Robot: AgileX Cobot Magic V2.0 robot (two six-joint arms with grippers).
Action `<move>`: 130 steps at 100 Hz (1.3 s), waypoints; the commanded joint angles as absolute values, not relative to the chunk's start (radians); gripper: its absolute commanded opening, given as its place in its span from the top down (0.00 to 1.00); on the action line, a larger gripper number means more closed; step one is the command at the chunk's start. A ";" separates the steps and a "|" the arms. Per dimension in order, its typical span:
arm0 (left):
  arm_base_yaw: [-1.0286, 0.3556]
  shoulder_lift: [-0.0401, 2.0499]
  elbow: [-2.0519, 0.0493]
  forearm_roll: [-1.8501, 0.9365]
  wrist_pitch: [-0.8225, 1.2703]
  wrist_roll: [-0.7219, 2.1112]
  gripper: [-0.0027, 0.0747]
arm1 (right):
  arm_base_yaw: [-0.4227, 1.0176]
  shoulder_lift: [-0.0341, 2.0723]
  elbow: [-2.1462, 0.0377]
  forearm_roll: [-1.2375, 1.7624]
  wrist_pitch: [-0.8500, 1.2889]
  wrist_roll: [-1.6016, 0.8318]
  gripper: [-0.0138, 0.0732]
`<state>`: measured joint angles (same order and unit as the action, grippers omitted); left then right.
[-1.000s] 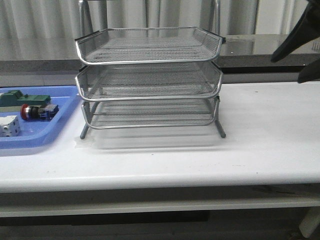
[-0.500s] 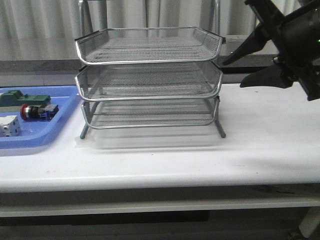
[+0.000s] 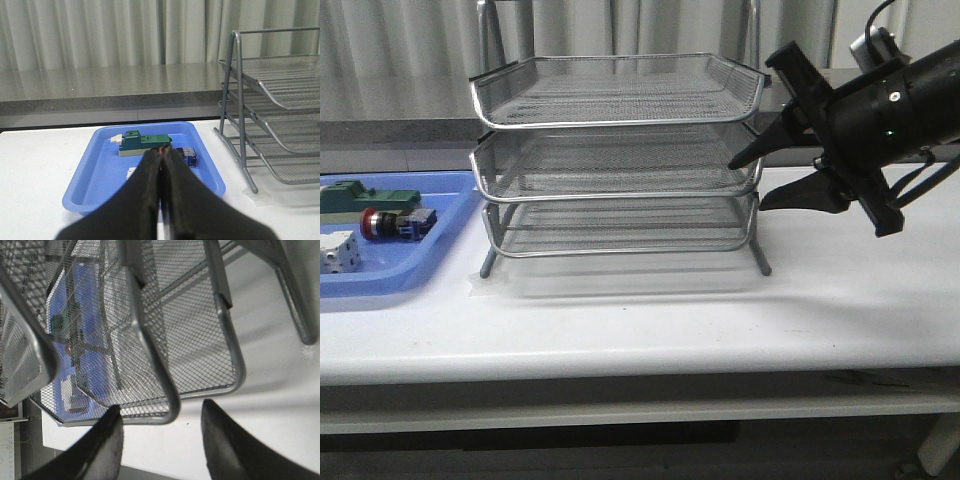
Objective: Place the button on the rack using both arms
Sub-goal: 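Reach the right gripper to the front edge of the middle wire tray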
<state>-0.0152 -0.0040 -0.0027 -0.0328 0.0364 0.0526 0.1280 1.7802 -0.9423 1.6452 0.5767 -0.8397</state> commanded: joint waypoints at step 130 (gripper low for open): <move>-0.013 -0.035 0.053 -0.034 -0.051 0.042 0.99 | 0.163 1.830 -1.039 1.613 0.779 -0.852 0.80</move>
